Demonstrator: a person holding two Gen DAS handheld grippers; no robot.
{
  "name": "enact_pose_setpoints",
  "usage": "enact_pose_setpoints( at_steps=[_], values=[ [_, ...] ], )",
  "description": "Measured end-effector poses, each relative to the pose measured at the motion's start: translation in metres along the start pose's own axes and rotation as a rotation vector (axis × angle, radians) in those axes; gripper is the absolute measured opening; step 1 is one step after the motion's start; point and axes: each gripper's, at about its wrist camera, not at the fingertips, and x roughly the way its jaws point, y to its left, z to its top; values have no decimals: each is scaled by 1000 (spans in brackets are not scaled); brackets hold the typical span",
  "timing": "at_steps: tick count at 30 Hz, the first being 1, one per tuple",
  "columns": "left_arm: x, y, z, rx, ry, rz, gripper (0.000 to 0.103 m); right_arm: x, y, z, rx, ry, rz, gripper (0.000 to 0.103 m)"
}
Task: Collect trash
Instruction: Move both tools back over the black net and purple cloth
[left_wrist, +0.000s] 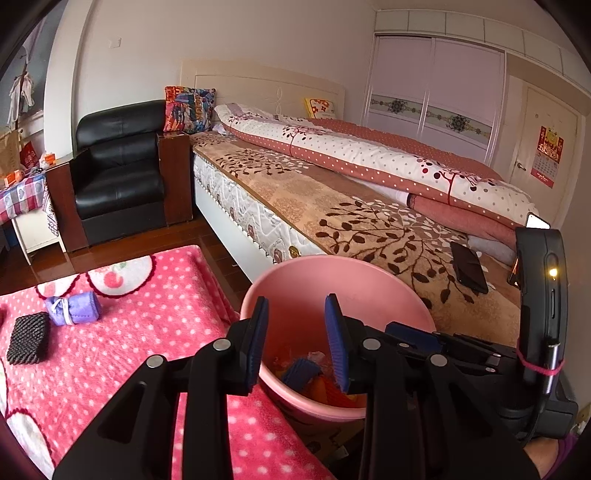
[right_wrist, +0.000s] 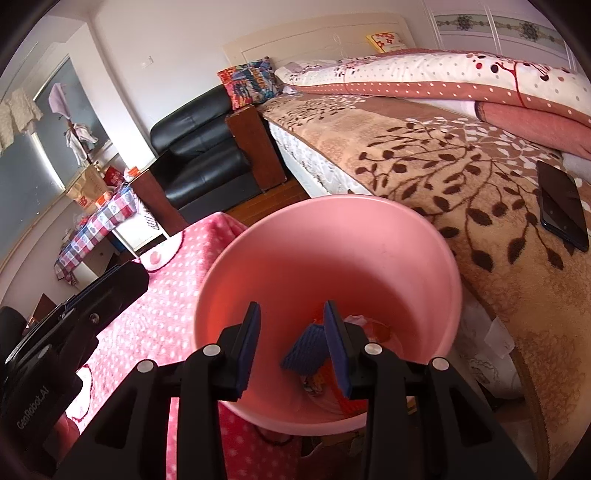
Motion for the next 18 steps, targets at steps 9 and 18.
enact_pose_setpoints(
  at_steps=[9,18],
  values=[
    [-26,26,-5,-50,-16,40,32,-5,37,-7,-61,2,55,35],
    [-59,61,-13,-74,-39,116,32,-4,75,-17,-114,19,115,35]
  ],
)
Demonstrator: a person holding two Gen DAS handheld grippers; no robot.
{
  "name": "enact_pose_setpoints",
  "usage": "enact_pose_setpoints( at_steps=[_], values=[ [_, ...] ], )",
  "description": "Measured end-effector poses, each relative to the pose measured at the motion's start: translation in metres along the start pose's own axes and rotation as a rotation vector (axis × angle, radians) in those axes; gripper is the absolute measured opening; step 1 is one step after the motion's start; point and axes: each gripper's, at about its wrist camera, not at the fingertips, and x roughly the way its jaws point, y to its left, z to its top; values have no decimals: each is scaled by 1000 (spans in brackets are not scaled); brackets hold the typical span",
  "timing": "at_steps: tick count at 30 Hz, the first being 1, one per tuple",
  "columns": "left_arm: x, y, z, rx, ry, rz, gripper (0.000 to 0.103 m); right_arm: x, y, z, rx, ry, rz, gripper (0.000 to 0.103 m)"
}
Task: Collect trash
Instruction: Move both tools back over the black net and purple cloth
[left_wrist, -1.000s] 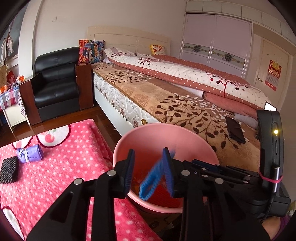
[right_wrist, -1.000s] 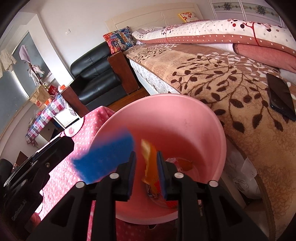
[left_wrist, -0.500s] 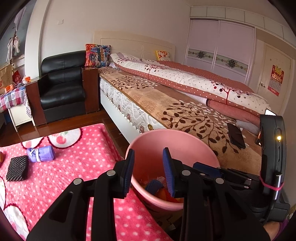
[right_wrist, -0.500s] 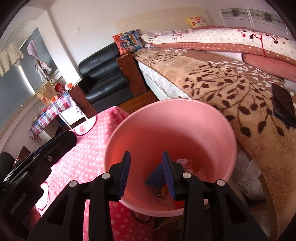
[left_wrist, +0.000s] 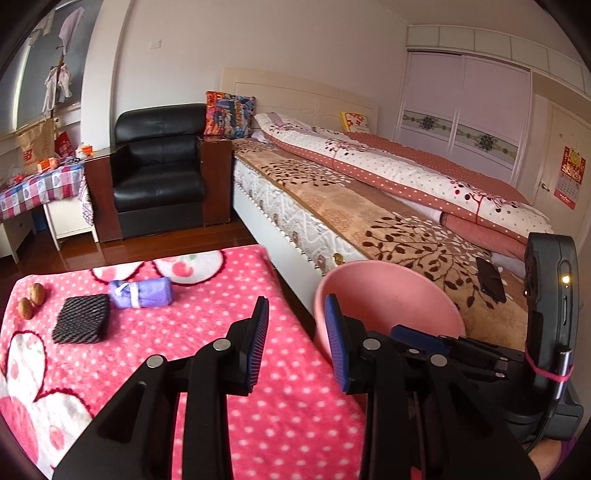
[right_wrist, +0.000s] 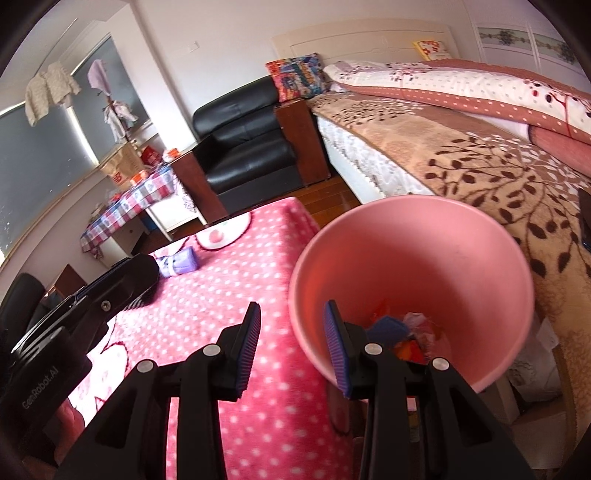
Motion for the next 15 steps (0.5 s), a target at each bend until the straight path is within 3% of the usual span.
enact_pose_setpoints(
  at_steps=[7,15],
  values=[
    [-11,46,-5,-81,3,101,32,18,40,0,-75,31,56,35],
    [-18,122,-14,-265,27,242,31,57,95,5,-206,95,123,37]
  ],
)
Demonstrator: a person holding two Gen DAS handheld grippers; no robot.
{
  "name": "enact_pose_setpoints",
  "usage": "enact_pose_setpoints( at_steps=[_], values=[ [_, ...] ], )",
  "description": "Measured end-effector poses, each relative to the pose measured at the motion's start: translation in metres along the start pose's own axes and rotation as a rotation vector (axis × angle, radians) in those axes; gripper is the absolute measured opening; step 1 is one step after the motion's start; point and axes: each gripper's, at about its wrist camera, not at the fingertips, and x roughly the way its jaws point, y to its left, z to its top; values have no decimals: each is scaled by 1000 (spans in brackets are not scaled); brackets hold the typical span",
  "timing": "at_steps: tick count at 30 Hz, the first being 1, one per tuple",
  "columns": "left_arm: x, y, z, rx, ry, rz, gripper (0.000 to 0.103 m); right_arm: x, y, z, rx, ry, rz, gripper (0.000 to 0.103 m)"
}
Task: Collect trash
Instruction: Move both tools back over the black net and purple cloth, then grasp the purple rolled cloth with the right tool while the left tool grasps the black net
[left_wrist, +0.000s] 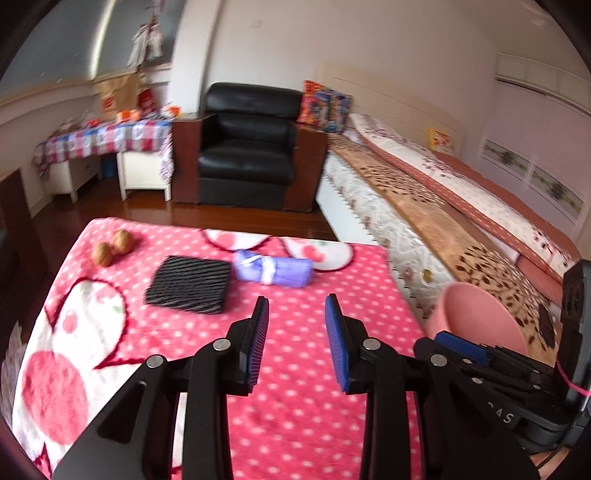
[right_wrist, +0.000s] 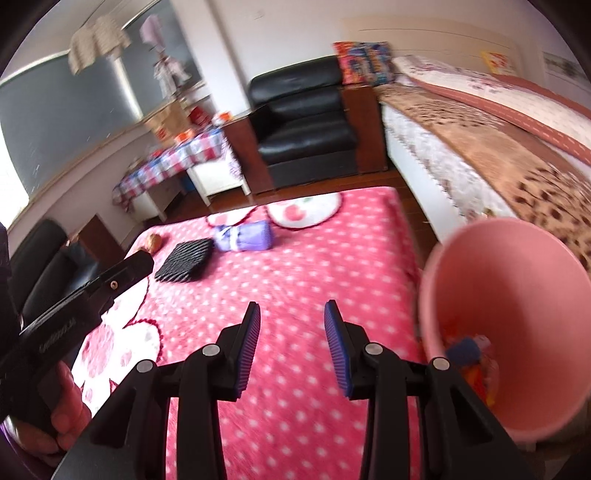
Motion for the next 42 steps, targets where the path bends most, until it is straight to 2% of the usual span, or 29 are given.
enact_pose_setpoints(
  at_steps=[7,12,19,23,27,30,31,32,33,34,37,41,42],
  values=[
    [19,60,2,-178,54,68,31,47,39,17,-158,40,50,43],
    [39,90,-1,-302,125,69,31,84,55,32,-249,58,63,45],
    [70,112,4,-469,199,67,31,132,65,64,-353,80,71,60],
    [85,120,8,-526,222,115,32,158,71,74,-416,105,68,63],
    [99,123,9,-554,264,186,32,183,76,77,-476,116,28,65],
    [104,121,13,-556,263,210,32,196,74,80,-480,124,-9,65],
    [105,119,14,-551,259,211,32,200,72,81,-473,128,-12,60],
    [107,118,16,-543,257,214,32,202,70,82,-464,128,-19,49],
    [108,118,16,-533,253,223,31,204,67,83,-454,126,-37,43],
    [109,116,16,-522,244,231,31,205,65,85,-445,122,-49,31],
    [111,112,18,-504,225,228,31,205,54,92,-392,134,-9,28],
    [111,108,20,-482,213,181,12,192,44,97,-337,135,38,24],
    [108,107,20,-469,204,180,10,186,41,98,-309,135,61,24]
  ],
)
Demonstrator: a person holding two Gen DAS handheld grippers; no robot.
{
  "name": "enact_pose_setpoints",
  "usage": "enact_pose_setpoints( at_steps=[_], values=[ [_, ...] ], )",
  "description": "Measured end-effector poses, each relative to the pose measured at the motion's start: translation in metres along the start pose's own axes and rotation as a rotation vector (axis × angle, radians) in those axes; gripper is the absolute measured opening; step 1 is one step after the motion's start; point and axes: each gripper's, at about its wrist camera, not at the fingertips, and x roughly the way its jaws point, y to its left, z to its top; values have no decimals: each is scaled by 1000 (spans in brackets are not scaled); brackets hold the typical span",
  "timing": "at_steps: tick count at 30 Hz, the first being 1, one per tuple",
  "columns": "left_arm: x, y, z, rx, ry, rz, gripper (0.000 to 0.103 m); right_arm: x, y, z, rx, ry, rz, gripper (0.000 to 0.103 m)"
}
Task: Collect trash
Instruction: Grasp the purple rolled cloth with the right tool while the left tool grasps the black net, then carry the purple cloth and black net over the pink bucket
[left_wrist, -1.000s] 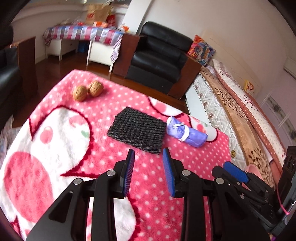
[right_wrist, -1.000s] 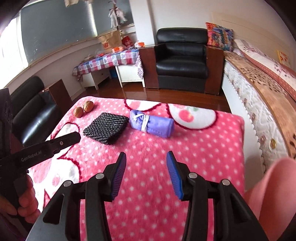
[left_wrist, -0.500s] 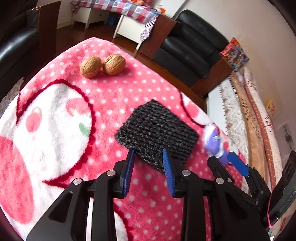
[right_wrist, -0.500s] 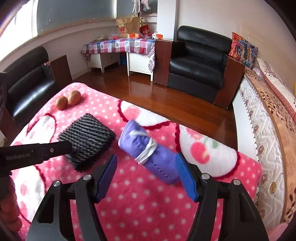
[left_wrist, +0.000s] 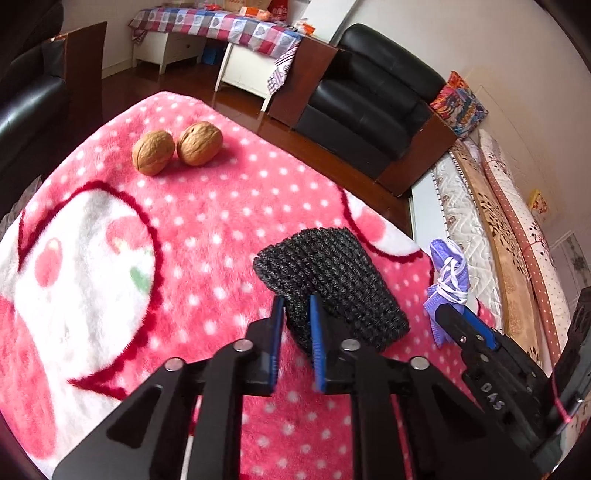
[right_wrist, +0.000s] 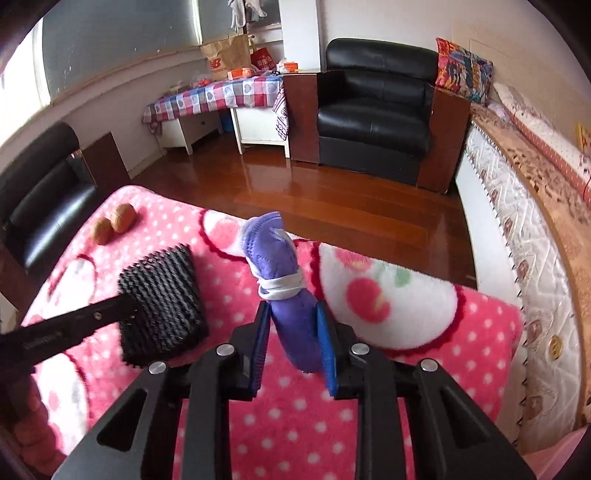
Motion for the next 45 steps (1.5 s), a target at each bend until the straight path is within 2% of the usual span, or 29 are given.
enact_pose_setpoints(
  at_steps=[8,14,20,27,45],
  values=[
    [-54,-11,-8,166,-171,11,9,-53,-4,-27,199,-29,126,24],
    [-91,-21,-32,304,-268,47,9,-88,-4,-64,325,-29,152,24],
    [-107,-36,-70,409,-301,52,9,-124,-3,-95,384,-60,131,24],
    [-126,-51,-99,452,-321,21,9,-156,10,-124,388,-124,111,24],
    [-140,-85,-137,536,-325,-38,9,-199,-5,-157,433,-181,43,25]
  ],
)
